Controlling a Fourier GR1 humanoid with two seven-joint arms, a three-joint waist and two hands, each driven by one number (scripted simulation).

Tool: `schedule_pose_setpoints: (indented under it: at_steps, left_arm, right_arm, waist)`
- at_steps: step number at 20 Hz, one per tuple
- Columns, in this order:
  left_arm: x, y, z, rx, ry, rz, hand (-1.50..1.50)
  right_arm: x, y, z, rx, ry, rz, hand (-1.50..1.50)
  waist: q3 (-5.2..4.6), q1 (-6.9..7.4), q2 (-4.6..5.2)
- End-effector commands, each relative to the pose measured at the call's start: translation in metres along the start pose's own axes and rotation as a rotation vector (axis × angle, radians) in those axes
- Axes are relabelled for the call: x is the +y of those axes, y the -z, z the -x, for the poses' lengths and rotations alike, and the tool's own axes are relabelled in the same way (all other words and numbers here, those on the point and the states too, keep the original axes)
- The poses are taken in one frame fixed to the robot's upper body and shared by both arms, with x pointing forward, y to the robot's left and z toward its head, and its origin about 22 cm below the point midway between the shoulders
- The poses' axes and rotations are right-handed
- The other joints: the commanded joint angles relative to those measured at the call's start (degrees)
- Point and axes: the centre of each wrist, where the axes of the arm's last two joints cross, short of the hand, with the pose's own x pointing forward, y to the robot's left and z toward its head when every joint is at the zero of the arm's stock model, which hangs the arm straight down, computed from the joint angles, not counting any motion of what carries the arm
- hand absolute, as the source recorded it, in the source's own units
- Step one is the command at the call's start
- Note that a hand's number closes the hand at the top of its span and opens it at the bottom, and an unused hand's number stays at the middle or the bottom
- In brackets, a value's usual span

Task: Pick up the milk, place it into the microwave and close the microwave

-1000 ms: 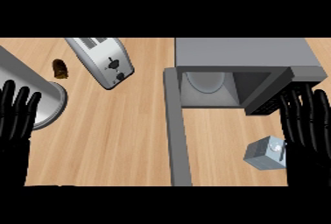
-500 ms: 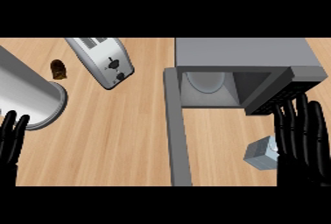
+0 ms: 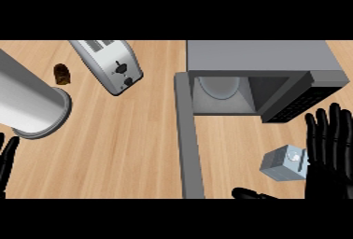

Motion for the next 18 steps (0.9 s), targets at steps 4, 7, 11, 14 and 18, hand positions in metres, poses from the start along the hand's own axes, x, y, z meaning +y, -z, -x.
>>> schedule_pose_setpoints:
  at_steps: [4, 7, 11, 14, 18]
  left_arm:
    - [0.004, -0.010, 0.001, 0.011, -0.001, 0.001, -1.50]
    - [0.003, -0.026, -0.003, 0.007, -0.012, -0.001, -1.50]
    - [0.010, -0.010, 0.004, -0.001, -0.010, 0.000, -1.50]
    - [0.009, -0.029, -0.005, 0.008, -0.007, -0.003, -1.50]
    - [0.002, -0.022, 0.013, -0.003, 0.001, -0.004, -1.50]
  right_arm:
    - [-0.032, 0.015, 0.044, 0.054, -0.010, 0.087, -1.50]
    - [-0.042, -0.005, 0.045, 0.083, -0.032, 0.106, -1.50]
    - [-0.054, -0.015, 0.086, 0.109, -0.042, 0.128, -1.50]
    - [-0.069, -0.013, 0.098, 0.123, -0.074, 0.168, -1.50]
    - [-0.080, -0.028, 0.105, 0.125, -0.085, 0.166, -1.50]
  waist:
    - [0.04, 0.11, 0.08]
    - [0.02, 0.02, -0.03]
    - [0.03, -0.19, 0.06]
    - [0.03, 0.18, 0.01]
    - [0.01, -0.14, 0.02]
